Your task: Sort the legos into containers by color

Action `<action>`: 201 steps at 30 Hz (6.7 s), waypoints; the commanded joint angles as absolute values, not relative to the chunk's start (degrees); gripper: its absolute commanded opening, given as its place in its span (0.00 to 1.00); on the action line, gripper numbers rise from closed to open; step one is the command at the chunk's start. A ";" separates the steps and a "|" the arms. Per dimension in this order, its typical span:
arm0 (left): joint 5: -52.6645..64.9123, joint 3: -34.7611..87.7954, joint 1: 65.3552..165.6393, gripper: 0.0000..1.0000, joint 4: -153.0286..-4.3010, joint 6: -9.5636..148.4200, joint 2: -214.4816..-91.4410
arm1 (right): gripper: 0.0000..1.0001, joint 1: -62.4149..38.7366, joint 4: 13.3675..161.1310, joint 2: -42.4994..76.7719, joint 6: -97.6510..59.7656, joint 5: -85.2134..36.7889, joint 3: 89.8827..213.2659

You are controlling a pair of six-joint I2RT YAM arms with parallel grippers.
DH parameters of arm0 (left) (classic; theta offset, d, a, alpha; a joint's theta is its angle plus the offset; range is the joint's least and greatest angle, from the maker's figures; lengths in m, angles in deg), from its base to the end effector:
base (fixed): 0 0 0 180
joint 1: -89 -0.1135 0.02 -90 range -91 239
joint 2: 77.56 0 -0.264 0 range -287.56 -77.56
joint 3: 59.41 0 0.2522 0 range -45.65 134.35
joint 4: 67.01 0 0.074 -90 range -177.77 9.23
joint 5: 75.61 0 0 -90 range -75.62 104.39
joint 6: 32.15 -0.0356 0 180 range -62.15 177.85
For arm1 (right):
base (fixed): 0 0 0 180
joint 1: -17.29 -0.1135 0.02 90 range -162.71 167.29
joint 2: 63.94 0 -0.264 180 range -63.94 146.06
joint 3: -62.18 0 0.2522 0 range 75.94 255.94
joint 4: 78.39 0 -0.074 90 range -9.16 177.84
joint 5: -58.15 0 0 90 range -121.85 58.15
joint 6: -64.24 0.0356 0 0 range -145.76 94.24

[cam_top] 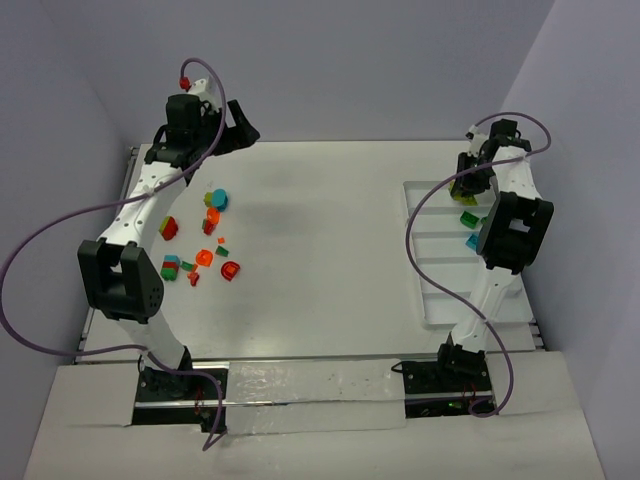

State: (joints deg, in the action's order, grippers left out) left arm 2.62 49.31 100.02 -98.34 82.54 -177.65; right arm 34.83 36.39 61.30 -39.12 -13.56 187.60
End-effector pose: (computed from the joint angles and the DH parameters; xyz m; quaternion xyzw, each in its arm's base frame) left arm 0.4070 -0.0866 0.3693 -0.0421 0.8289 -0.2502 0.4985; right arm 0.4515 -0.1310 0.2322 0.0008 0.9646 0.0927 0.2470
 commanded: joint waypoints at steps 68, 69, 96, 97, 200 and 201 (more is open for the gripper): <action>3.70 47.57 92.51 0.92 -103.64 68.34 -178.58 | 1.00 33.29 45.83 40.89 -44.13 -7.70 183.44; 4.63 47.76 92.43 0.90 -104.59 67.33 -179.19 | 1.00 32.16 45.67 40.18 -44.29 -7.60 183.35; -29.92 77.31 76.00 0.62 -150.75 -32.18 -213.11 | 1.00 18.25 29.03 41.88 -51.61 -9.95 190.71; -30.03 77.30 76.08 0.62 -150.66 -32.53 -213.47 | 1.00 18.25 28.86 41.85 -51.80 -10.02 190.54; -21.04 41.46 122.83 0.00 -88.51 24.46 -175.30 | 0.72 7.97 44.31 47.76 -14.19 36.16 182.89; -20.88 41.37 122.92 0.00 -88.42 24.21 -175.21 | 0.69 8.05 44.58 48.00 -13.92 36.25 182.98</action>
